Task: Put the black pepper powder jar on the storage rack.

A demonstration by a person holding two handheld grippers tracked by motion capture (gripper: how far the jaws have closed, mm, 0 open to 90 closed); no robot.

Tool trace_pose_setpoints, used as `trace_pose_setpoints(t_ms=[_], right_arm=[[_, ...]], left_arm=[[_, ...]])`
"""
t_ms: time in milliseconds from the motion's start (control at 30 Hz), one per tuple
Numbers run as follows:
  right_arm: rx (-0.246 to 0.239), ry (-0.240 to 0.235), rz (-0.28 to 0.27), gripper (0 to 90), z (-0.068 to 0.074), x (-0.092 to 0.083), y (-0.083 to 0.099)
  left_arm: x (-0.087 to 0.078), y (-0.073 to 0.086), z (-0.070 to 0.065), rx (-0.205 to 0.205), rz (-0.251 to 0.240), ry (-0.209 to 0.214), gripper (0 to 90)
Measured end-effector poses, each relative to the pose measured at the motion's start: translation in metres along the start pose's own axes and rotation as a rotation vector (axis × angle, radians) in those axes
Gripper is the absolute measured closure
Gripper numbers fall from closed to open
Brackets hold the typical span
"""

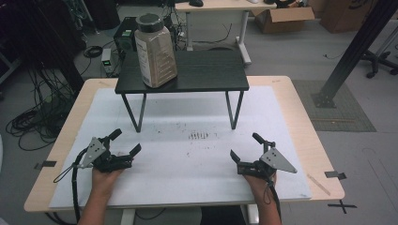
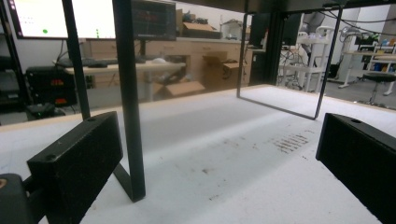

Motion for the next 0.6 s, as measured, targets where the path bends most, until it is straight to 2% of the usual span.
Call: trace_pose_setpoints(t_ms=[100,233,600], right_arm=[[-0.001,0.0,-0.001,0.0,0.0002,-0.0002,-0.0001],[-0.002,0.001,-0.002,0.0,0.0003,-0.0002,-0.0001],[-0.007,0.0,-0.003,0.0,0.0007,-0.0004,-0.0002]], left_arm=[[-0.0014,-0.0002,-0.0026,0.029,-0.015,-0.006,0.3],[-0.0019,-0.0004,-0.0012,0.02,-0.019,-0.01,0.2],[-0.002,-0.0002,-0.0026,0.032,-0.021,-0.016,0.2]])
Point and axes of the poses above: each handheld gripper's, and its own axes: x roughly forward along the jaws, y roughly out of its underside, z roughly to its left, the point moved 8 cm from there along x, roughly forward along the jaws, and after that the axes turned 7 degrees about -y, right-handed, at the moved point
